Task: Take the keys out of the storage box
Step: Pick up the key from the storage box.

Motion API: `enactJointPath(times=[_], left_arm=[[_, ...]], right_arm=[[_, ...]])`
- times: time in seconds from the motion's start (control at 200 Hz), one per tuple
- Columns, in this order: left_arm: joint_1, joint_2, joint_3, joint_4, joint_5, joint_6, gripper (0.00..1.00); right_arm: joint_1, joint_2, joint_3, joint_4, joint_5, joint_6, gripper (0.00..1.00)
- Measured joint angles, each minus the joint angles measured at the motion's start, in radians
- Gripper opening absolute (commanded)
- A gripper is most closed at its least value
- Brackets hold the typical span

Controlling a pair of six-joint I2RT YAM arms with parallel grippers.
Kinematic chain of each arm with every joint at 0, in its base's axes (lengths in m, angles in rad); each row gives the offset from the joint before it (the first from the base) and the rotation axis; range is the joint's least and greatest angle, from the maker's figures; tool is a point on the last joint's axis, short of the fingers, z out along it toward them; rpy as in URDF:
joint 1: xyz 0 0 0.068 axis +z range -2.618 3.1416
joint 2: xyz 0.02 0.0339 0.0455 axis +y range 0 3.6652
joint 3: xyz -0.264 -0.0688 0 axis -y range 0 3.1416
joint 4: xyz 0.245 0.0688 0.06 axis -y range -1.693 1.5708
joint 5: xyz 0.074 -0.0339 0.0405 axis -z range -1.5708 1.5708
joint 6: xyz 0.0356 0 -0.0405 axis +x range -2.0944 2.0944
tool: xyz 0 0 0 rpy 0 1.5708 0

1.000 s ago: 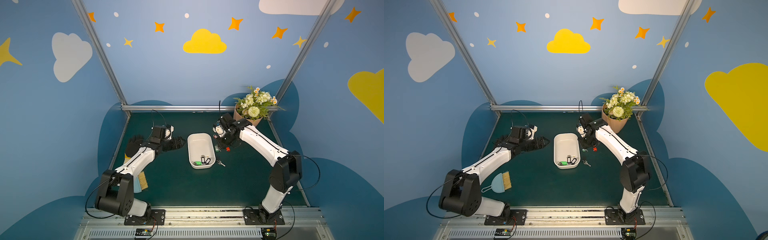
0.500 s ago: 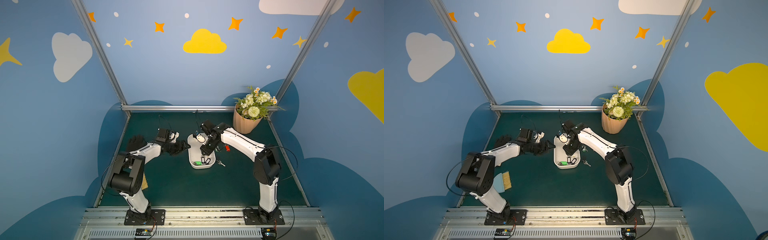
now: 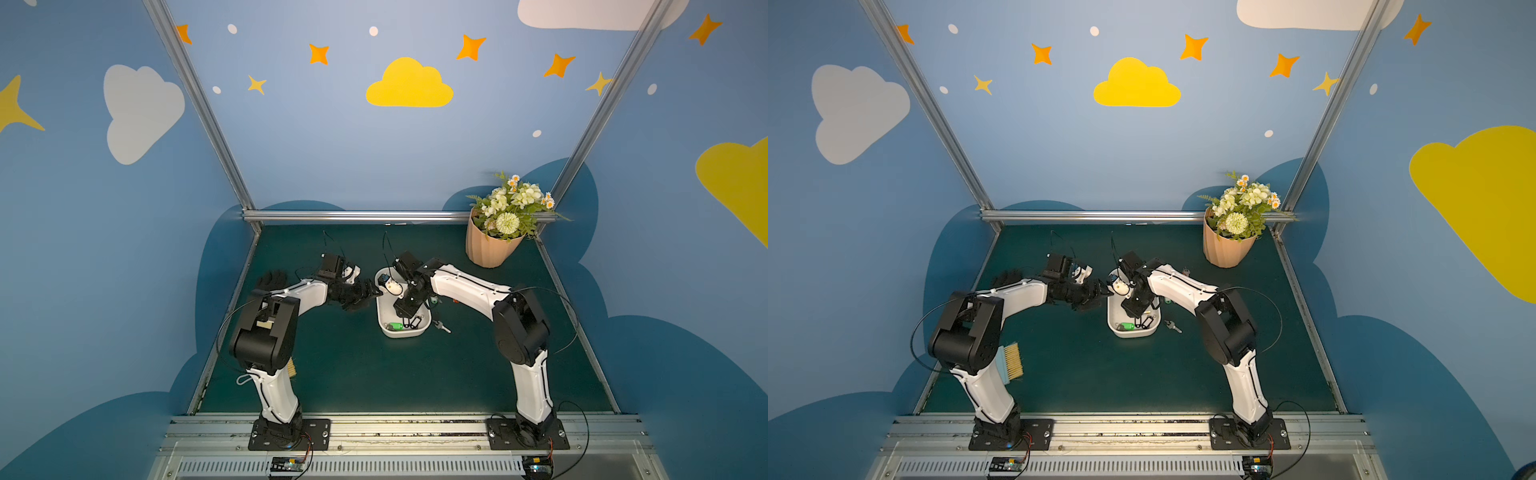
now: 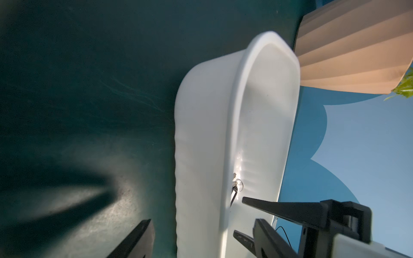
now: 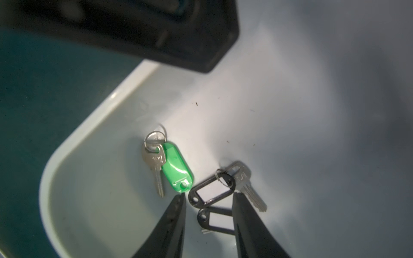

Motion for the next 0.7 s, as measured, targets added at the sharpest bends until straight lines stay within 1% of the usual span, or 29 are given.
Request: enactJointPath(times=[0.506,0.626,0.701], left_arm=[[0.000,0.019,0.002,-0.019,0.002,-0.033,0.76],[0.000,0.019,0.002,-0.019,0.002,-0.036,0.76],[0.000,0.019,0.002,-0.019,0.001,-0.036,0.76]], right_arm=[[0.003,0.050,-0.004,0.024,0.026,-0.011,0.40],[0.002,0.052,-0.008,0.027,0.033,-0.011,0.38],[0.001,0.058,-0.008,0.028,0.035,-0.011,0.33]])
